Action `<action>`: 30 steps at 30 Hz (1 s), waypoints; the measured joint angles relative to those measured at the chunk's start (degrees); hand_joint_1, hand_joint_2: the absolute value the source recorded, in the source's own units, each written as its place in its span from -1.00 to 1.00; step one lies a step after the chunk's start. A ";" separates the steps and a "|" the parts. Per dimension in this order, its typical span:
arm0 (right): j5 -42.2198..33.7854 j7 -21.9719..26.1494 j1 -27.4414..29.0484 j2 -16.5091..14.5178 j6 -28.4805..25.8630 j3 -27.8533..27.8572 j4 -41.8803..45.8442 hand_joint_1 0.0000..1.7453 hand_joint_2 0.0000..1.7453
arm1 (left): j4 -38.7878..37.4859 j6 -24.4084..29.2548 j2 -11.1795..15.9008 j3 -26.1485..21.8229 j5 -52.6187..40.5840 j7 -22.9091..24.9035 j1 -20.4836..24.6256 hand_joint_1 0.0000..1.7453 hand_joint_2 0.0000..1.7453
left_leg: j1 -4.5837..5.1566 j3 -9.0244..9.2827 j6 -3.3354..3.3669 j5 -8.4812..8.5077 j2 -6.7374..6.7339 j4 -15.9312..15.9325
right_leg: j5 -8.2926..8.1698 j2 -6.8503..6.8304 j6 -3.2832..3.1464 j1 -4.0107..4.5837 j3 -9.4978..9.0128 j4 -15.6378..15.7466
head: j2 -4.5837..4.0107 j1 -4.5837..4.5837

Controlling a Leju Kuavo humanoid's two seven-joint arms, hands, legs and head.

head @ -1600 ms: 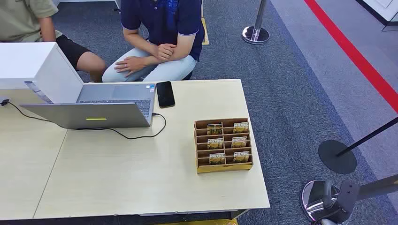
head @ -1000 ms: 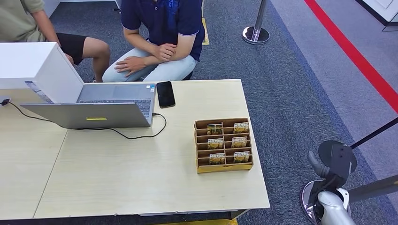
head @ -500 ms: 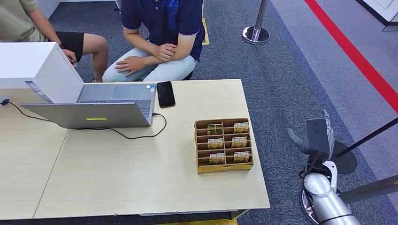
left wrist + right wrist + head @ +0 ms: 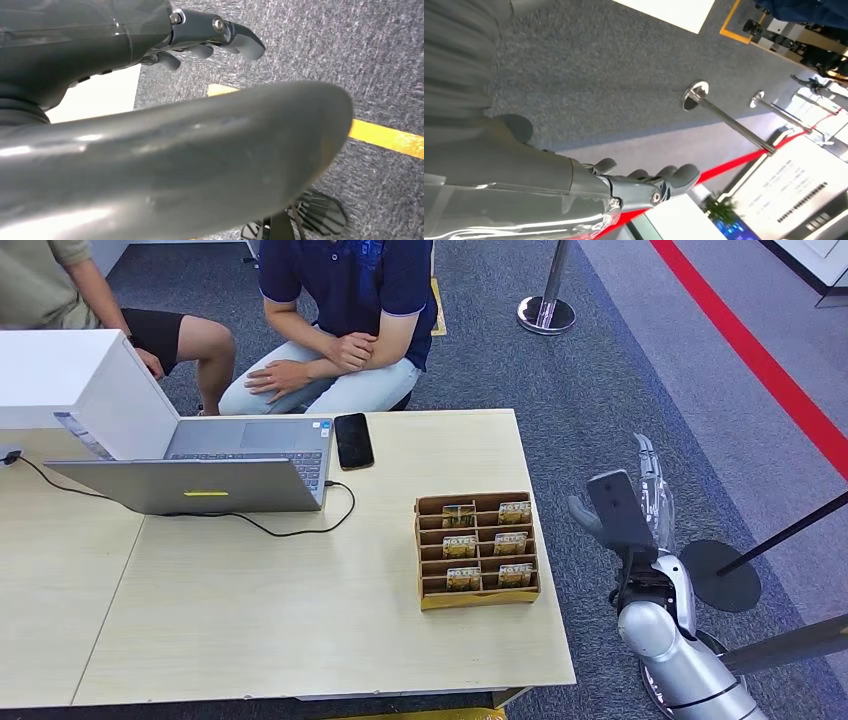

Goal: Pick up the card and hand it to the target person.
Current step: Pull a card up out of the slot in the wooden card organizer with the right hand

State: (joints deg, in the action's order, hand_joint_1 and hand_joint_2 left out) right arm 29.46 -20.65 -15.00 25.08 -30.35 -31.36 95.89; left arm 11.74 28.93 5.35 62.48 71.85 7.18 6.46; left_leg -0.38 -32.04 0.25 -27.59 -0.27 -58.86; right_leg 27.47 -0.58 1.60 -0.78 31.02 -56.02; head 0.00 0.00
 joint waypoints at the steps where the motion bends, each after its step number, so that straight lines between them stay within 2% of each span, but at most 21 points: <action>1: 0.07 -0.10 -0.05 0.06 0.16 -0.12 -0.02 -1.00 1.00 | 0.00 -0.01 0.00 0.02 -0.02 0.01 0.00 -1.00 -1.00 | 0.00 0.00 0.00 0.00 0.00 0.00 | 0.00 0.01 0.00 0.00 0.00 0.01 | 0.00 0.00; 9: 2.27 -2.84 -1.65 -1.12 3.43 -3.76 0.66 -1.00 1.00 | 0.01 -0.08 -0.10 0.26 -0.22 0.27 0.02 -1.00 -1.00 | -0.01 0.04 -0.01 0.02 -0.04 0.04 | -0.04 0.06 -0.03 0.02 -0.03 0.05 | 0.00 0.00; 14: 6.90 -5.49 -3.68 -1.89 6.62 -7.79 1.05 -1.00 1.00 | 0.00 -0.29 0.09 0.47 -0.55 0.67 0.03 -1.00 -1.00 | 0.01 -0.04 0.01 -0.01 0.02 -0.03 | 0.03 -0.04 0.02 -0.01 0.03 -0.03 | 0.00 0.00; 16: 11.29 -7.40 -4.71 -2.07 8.02 -9.25 0.42 -1.00 1.00 | -0.01 -0.56 0.16 0.79 -0.83 1.16 0.04 -1.00 -1.00 | 0.01 -0.04 0.01 -0.01 0.02 -0.03 | 0.03 -0.04 0.02 -0.01 0.03 -0.03 | 0.00 0.00; 20: 18.51 -13.00 -7.74 -2.15 15.22 -12.50 -1.18 -1.00 1.00 | -0.01 -0.76 0.26 0.82 -0.92 1.72 0.06 -1.00 -1.00 | 0.00 -0.01 0.00 -0.01 -0.01 -0.01 | 0.00 0.01 0.00 0.00 0.01 -0.01 | 0.00 0.00; 23: 19.64 -15.22 -9.51 -2.60 19.27 -14.11 -2.17 -1.00 1.00 | 0.00 -0.86 0.18 0.75 -0.90 1.86 0.06 -1.00 -1.00 | -0.01 0.01 0.00 0.00 -0.03 0.01 | -0.02 0.05 -0.01 0.01 0.00 0.02 | 0.00 0.00; 30: 18.58 -14.23 -9.86 -3.85 18.03 -14.91 -5.87 -1.00 1.00 | 0.00 -0.83 0.00 0.85 -1.07 1.95 0.07 -1.00 -1.00 | 0.00 -0.02 0.00 -0.01 -0.01 -0.02 | 0.00 0.01 0.00 0.00 0.02 -0.01 | 0.00 0.00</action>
State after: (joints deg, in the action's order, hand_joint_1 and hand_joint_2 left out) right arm 48.04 -34.88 -24.86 21.23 -12.32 -46.26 90.03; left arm 11.74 28.10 5.35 63.33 70.78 9.13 6.53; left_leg -0.38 -32.06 0.25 -27.60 -0.28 -58.87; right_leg 27.48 -0.58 1.60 -0.78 31.05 -56.03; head 0.00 0.00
